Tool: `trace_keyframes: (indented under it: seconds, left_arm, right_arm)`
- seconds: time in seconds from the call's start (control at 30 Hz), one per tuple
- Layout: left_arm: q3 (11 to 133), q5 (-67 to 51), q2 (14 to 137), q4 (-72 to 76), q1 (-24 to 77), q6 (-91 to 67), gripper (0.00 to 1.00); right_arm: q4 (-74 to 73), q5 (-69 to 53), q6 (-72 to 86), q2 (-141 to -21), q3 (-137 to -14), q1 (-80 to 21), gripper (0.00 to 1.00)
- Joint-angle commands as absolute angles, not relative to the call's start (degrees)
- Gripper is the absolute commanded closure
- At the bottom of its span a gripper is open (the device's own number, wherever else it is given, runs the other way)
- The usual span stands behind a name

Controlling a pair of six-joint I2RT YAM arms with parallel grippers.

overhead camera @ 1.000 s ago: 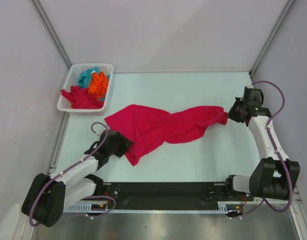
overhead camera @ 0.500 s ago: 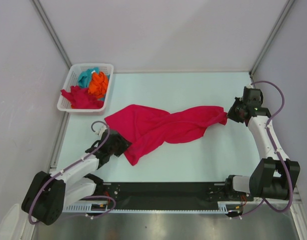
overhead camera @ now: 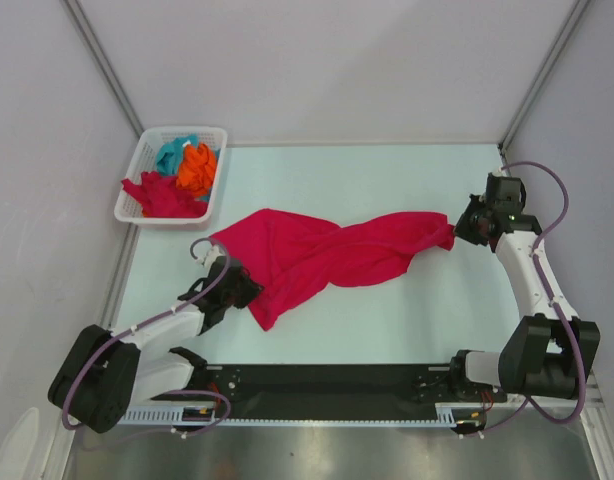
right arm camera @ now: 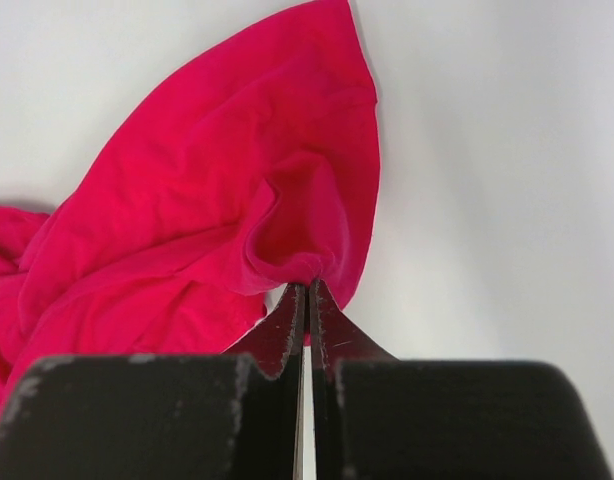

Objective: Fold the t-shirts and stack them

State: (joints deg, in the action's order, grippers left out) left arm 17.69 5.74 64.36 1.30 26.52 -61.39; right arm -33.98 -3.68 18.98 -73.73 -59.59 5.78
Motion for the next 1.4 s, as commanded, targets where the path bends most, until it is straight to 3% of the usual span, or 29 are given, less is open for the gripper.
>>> trace_keyframes:
  seconds: [0.0, 0.17, 0.33, 0.5, 0.8, 1.13, 1.37]
  left_arm:
    - [23.00, 10.63, 60.48, 4.66, 25.15, -51.89, 1.00]
    - [37.15, 10.99, 56.60, 4.57, 19.87, -36.85, 1.00]
    - [56.48, 5.10, 58.96, 6.77, 14.50, -28.32, 1.00]
    - [81.94, 3.77, 65.21, -3.50, 14.50, -17.68, 1.00]
    - [104.48, 4.66, 63.82, -15.90, 14.33, -7.38, 1.00]
    - [104.69, 5.01, 53.00, -26.72, 14.33, -7.91, 1.00]
    - [103.19, 5.98, 59.40, -27.69, 14.33, -8.96, 1.00]
  right_arm:
    - [-30.77, -5.08, 18.19, -75.05, -63.01, 6.94, 1.00]
    - [-27.43, -14.03, 18.63, -77.95, -73.54, 12.47, 1.00]
    - [-26.81, -19.50, 20.56, -82.34, -94.86, 17.13, 1.00]
    - [-25.93, -23.98, 22.06, -84.63, -111.24, 20.21, 1.00]
    - [-32.69, -24.17, 18.63, -84.90, -141.22, 21.53, 1.00]
    - [-31.81, -27.95, 19.60, -72.08, -136.24, 21.53, 1.00]
    - [-37.36, -28.74, 20.39, -76.28, -129.74, 21.53, 1.00]
